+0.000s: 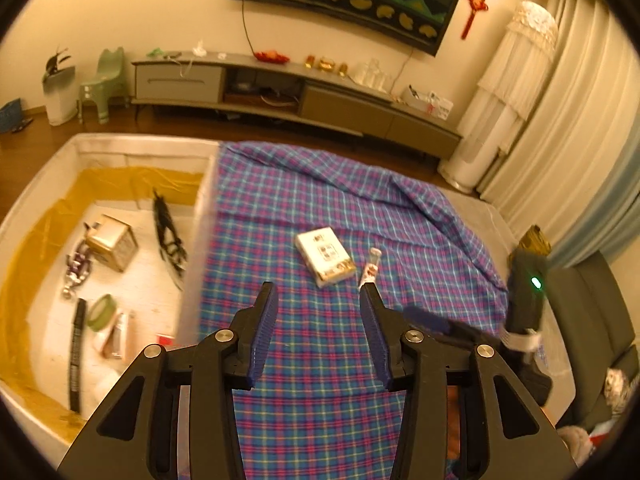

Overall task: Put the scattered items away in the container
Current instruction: 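Move both tools back over the tissue pack and white tube on the bed, then grasp the white-red tube with the left tool while the right tool grasps the tissue pack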

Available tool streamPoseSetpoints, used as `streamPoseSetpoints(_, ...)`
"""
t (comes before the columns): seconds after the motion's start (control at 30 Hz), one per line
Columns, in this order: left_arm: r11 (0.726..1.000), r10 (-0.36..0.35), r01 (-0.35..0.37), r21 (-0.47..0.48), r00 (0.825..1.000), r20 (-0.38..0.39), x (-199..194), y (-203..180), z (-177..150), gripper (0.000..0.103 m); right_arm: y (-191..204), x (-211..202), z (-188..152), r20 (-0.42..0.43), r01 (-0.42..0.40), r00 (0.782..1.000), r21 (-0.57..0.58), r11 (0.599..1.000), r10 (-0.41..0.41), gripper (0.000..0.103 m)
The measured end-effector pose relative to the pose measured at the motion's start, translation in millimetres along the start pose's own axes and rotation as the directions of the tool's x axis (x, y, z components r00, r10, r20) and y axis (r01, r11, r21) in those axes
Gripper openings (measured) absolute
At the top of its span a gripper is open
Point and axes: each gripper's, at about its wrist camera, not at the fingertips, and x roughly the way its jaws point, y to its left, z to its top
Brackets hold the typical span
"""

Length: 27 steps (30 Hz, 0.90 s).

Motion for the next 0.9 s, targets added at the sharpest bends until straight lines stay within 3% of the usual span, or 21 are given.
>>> streamPoseSetpoints(0.13, 1.0, -0.006, 0.005, -0.013, 1.0, -0.025, 15, -1, -1, 0.045, 13, 35, 25, -0.017, 0.08, 0.996, -0.15, 0.985, -0.083, 0.08)
streamPoseSetpoints(0.37, 1.0, 0.014, -0.013, 0.012, 0.998, -0.056, 37, -5, -5, 0.045, 22, 112, 53, -0.061, 0.192, 0.97, -0.4, 0.896, -0.235, 0.079)
streamPoseSetpoints(0.4, 1.0, 0.017, -0.015, 0.023, 0.998, -0.058, 41, -7, -6, 0.045, 19, 118, 52, -0.068, 0.197, 0.967, -0.416, 0.888, -0.246, 0.076)
streamPoseSetpoints(0.47, 0.998, 0.027, -0.024, 0.053, 0.998, -0.062, 49, -14, -8, 0.045, 13, 116, 51, -0.042, 0.215, 0.966, -0.426, 0.879, -0.256, 0.053)
streamPoseSetpoints(0.57, 0.995, 0.031, -0.023, 0.099, 0.996, -0.078, 67, -27, -8, 0.047, -9, 89, 55, -0.024, 0.171, 0.982, -0.304, 0.937, -0.187, 0.053)
streamPoseSetpoints(0.7, 0.984, 0.014, 0.011, 0.178, 0.99, -0.137, 99, -53, -13, 0.049, -45, 25, 51, 0.066, 0.097, 0.994, -0.116, 0.988, -0.09, 0.053)
streamPoseSetpoints(0.9, 0.946, 0.054, 0.011, 0.323, 0.98, -0.193, 160, -101, -19, 0.049, -92, -64, 26, 0.199, 0.011, 0.98, 0.084, 0.996, -0.028, 0.053)
